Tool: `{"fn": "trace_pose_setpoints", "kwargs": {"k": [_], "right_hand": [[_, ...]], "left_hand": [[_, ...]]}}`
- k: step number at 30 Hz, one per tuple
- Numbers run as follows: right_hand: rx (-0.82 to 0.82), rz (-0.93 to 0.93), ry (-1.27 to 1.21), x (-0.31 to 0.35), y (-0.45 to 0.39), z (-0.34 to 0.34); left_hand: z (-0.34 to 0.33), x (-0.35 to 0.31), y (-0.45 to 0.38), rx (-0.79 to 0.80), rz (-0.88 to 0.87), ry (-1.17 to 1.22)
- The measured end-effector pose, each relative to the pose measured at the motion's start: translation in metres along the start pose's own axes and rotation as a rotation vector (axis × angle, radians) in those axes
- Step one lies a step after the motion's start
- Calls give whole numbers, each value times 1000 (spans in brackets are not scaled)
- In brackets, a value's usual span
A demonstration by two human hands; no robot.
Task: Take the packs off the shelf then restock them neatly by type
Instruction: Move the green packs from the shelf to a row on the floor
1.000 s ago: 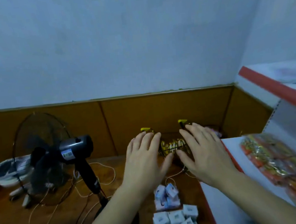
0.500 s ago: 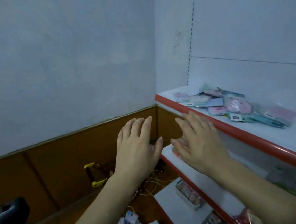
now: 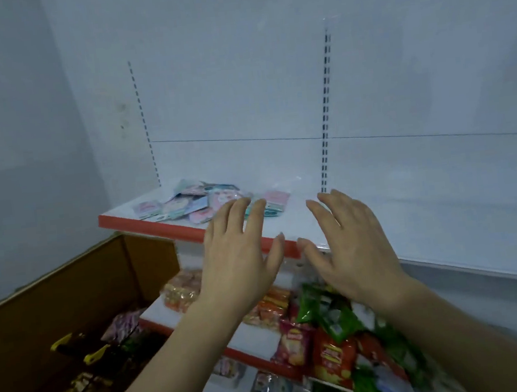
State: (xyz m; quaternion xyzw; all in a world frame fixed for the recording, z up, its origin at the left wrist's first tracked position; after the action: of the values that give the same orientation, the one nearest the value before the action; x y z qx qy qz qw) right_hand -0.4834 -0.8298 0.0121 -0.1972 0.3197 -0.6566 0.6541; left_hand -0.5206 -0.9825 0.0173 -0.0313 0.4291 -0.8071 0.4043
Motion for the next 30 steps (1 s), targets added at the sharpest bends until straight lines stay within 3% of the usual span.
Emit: {"fn": "trace_pose_setpoints", "kwargs": {"k": [11,18,30], "right_hand": [[-107,-211,260,-223,118,83],[-78,-380,449,-346,214,147],[167,-759,712,-527,367,211]], "left_hand": [[-111,-235,-24,79,-284,294],[-169,-389,-12,144,-422,483],[-272,-633,19,276,-708,762]]}}
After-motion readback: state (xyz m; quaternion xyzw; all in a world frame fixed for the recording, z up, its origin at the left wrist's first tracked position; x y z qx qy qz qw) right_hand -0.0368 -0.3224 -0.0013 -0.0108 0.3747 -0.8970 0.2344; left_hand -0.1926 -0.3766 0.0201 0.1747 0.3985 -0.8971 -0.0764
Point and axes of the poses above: each hand's wrist, its own y-axis away from the middle knuckle, its own z-axis out of the back of the hand, x = y × z, the point moved 10 cm from there along -y, towards the middle knuckle, and after that the axes turned 15 degrees about y, right-handed, at the moved point
